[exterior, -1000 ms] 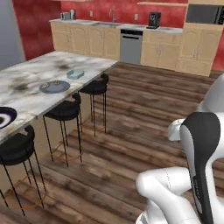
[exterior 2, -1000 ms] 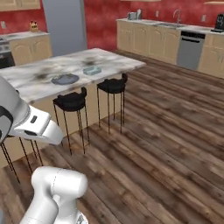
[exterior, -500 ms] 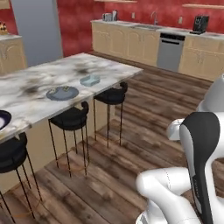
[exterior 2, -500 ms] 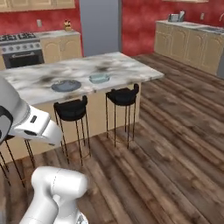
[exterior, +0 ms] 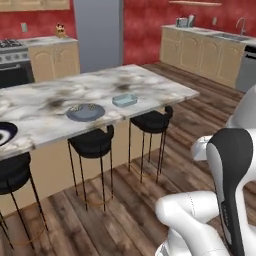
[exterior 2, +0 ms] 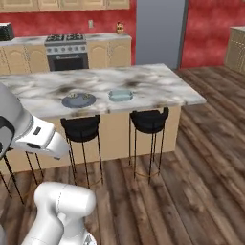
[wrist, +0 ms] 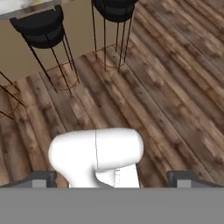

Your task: Place two dumplings into each of the tupperware containers and then place the containers in the fridge.

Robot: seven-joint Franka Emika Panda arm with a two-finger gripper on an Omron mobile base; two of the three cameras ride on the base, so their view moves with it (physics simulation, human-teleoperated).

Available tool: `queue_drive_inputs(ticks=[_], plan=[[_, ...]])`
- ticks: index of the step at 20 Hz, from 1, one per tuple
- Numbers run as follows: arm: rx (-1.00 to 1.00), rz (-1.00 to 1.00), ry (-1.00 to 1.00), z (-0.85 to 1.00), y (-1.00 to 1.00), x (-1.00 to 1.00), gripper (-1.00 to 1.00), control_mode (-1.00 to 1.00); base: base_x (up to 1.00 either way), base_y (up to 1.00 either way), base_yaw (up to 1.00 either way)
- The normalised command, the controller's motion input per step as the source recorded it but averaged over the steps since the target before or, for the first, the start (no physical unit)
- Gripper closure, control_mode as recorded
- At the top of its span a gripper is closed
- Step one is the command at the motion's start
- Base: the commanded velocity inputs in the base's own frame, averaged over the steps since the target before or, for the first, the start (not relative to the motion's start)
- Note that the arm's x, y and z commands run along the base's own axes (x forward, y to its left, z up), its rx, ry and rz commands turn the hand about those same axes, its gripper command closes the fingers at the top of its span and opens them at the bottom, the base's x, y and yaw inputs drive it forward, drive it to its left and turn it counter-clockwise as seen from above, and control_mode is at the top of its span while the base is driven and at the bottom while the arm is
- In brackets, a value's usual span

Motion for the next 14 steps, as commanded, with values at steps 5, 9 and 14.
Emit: queue_drive_inputs(ticks=[5, 9, 14], plan=[[0.0, 0.0, 0.0, 0.0, 0.0, 0.0, -1.0, 1.0, 0.72, -0.2, 0.43], [0.0, 0.0, 0.0, 0.0, 0.0, 0.0, -1.0, 1.0, 0.62, 0.0, 0.21], [0.0, 0.0, 0.0, 0.0, 0.0, 0.0, -1.0, 1.0, 0.8, -0.12, 0.25]])
